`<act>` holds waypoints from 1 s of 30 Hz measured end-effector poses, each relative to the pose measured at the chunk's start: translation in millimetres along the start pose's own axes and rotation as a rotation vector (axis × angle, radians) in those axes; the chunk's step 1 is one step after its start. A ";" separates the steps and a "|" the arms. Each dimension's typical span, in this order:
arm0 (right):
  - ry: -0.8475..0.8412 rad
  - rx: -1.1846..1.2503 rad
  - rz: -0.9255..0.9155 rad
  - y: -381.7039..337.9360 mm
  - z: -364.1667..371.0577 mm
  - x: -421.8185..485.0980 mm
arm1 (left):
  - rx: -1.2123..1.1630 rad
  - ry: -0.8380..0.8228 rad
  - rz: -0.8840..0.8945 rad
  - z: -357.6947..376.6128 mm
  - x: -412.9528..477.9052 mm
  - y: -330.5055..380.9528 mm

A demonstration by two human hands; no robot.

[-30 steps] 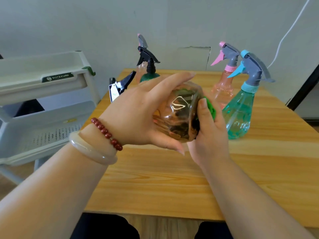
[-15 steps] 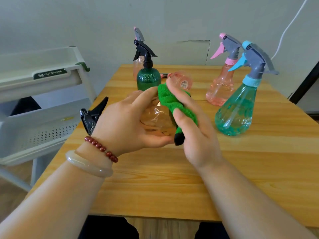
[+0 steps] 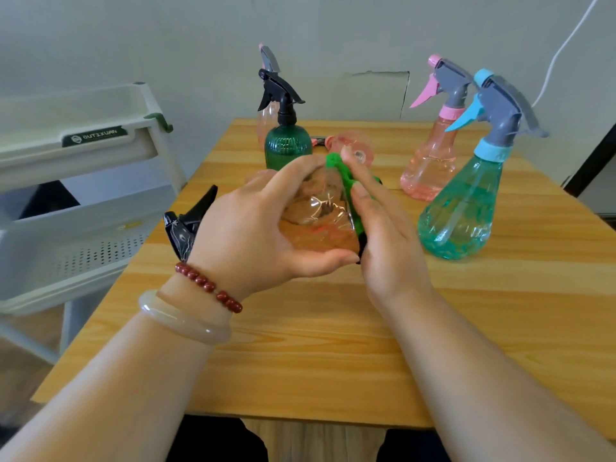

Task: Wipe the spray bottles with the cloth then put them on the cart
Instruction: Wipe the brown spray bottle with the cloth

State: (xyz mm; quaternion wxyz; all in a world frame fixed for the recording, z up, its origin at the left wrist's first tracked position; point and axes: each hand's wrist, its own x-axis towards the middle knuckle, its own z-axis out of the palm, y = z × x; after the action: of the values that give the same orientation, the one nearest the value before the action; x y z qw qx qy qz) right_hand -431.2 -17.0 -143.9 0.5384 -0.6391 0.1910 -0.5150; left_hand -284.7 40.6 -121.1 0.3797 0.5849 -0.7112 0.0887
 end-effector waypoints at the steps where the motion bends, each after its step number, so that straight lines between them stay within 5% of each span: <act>1: -0.033 0.000 -0.016 -1.9 -0.1 -1.1 | -0.011 0.002 -0.016 0.1 0.4 -0.3; 5: -0.159 -0.036 -0.196 -2.3 -0.9 -10.1 | -0.073 0.042 -0.035 -1.0 2.9 -5.6; 11: 0.042 0.066 0.051 0.9 0.3 -0.2 | 0.004 0.067 0.042 8.7 4.8 -6.4; 15: 0.048 -0.007 -0.051 -2.7 -0.5 -5.7 | -0.006 0.158 0.031 21.5 2.4 -12.7; 22: 0.468 0.000 -0.086 1.3 -4.9 1.8 | -0.077 0.275 0.053 24.4 -3.8 -21.7; 30: 0.223 0.042 0.072 5.0 4.1 0.4 | -0.064 0.158 0.092 22.4 -4.8 -21.5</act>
State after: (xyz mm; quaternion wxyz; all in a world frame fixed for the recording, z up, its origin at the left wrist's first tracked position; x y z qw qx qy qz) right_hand -425.9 -17.0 -147.7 0.5453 -0.5591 0.2617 -0.5671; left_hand -275.1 25.0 -146.7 0.4488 0.5304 -0.7075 0.1292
